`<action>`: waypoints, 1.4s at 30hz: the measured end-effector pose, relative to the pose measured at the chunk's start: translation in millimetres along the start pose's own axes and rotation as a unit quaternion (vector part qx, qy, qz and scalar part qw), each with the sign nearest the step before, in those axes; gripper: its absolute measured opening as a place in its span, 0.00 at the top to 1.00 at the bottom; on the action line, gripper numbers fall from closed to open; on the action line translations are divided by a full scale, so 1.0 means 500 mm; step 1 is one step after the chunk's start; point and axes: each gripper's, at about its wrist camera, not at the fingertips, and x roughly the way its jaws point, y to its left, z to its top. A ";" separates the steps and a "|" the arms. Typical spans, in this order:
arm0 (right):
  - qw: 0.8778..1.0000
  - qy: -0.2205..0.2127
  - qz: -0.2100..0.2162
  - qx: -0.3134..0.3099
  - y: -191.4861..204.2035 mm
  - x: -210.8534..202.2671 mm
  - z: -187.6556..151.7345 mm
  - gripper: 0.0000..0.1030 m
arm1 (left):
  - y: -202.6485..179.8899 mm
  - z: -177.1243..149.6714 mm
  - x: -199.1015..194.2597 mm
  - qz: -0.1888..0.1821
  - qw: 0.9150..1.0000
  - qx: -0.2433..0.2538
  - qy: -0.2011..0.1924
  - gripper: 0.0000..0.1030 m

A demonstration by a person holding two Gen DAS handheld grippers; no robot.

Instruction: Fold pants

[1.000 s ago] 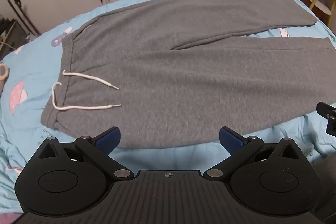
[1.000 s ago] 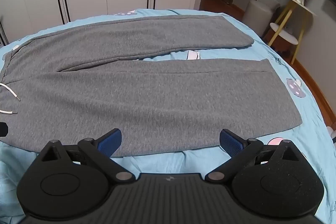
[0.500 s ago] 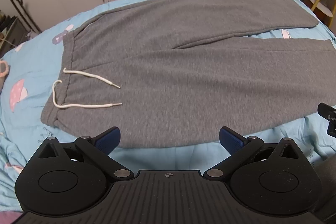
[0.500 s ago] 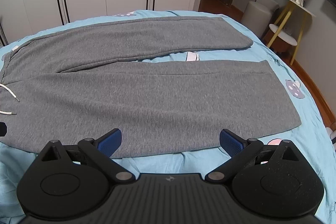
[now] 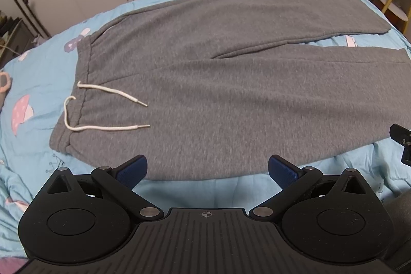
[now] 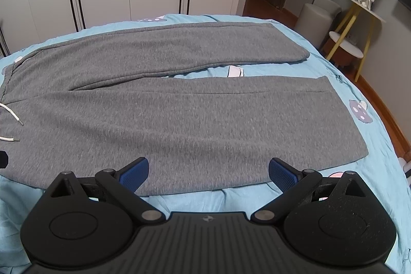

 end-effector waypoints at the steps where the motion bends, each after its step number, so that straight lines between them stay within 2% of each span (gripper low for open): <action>1: 1.000 0.000 0.000 0.000 0.000 0.000 0.000 0.03 | 0.000 0.000 0.000 0.000 1.000 0.001 0.001 0.00; 42: 1.000 -0.005 0.000 0.002 -0.008 -0.004 0.006 0.03 | 0.009 0.002 0.003 0.001 1.000 -0.006 0.005 0.00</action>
